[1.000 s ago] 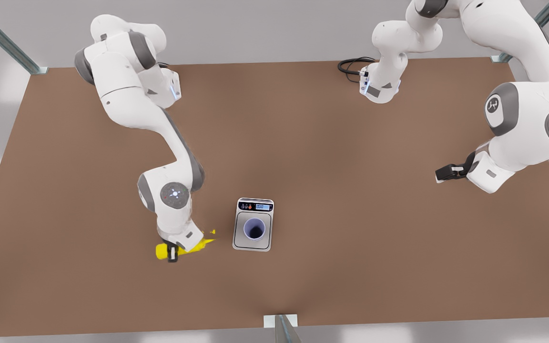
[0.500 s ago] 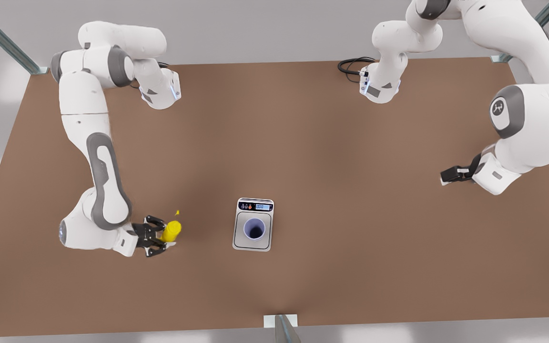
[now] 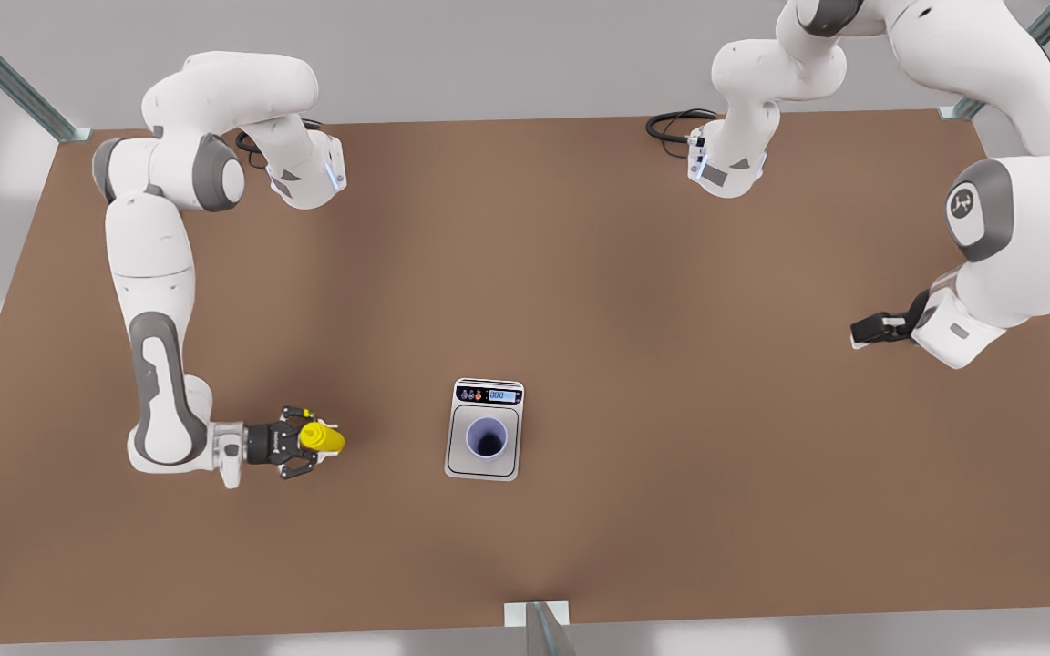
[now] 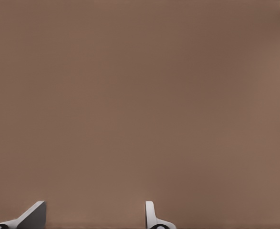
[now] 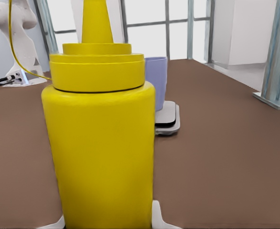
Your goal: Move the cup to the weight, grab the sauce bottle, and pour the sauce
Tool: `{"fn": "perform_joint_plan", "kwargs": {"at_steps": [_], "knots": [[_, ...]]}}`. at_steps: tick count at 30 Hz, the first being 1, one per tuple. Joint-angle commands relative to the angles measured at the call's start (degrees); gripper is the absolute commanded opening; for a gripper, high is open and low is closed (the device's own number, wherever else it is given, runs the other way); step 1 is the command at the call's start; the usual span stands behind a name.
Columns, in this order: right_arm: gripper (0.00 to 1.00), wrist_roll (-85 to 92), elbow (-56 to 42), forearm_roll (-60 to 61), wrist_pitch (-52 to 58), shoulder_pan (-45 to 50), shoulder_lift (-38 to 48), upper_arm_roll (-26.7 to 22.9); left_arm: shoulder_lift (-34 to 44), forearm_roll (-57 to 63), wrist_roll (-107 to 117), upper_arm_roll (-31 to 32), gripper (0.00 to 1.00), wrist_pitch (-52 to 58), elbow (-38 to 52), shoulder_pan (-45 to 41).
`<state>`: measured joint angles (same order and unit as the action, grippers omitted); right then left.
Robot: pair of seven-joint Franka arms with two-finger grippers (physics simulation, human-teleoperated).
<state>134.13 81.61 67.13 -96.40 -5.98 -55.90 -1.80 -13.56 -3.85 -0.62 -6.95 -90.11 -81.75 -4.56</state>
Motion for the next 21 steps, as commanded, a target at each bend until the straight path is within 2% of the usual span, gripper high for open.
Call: {"fn": "perform_joint_plan", "kwargs": {"at_steps": [1, 10, 16, 21], "knots": [[0.59, 0.08, -0.05, 0.02, -0.10, 0.00, -0.17, -0.04, 0.11, -0.19, 0.09, 0.09, 1.00, 0.02, 0.01, -0.02], [0.59, 0.96, -0.14, 0.37, -0.19, -0.08, -0.35, 0.05, 0.02, 0.51, 0.62, 0.36, 1.00, -1.03, 0.18, -0.45], [0.69, 1.05, -0.14, 0.46, -0.01, -0.26, -0.44, -0.04, -0.15, 0.42, 0.62, 0.36, 1.00, -1.12, 0.10, -0.37], [0.70, 0.96, -0.14, 0.46, -0.01, -0.26, -0.35, -0.04, -0.06, 0.42, 0.62, 0.36, 1.00, -0.94, 0.10, -0.45]]}}
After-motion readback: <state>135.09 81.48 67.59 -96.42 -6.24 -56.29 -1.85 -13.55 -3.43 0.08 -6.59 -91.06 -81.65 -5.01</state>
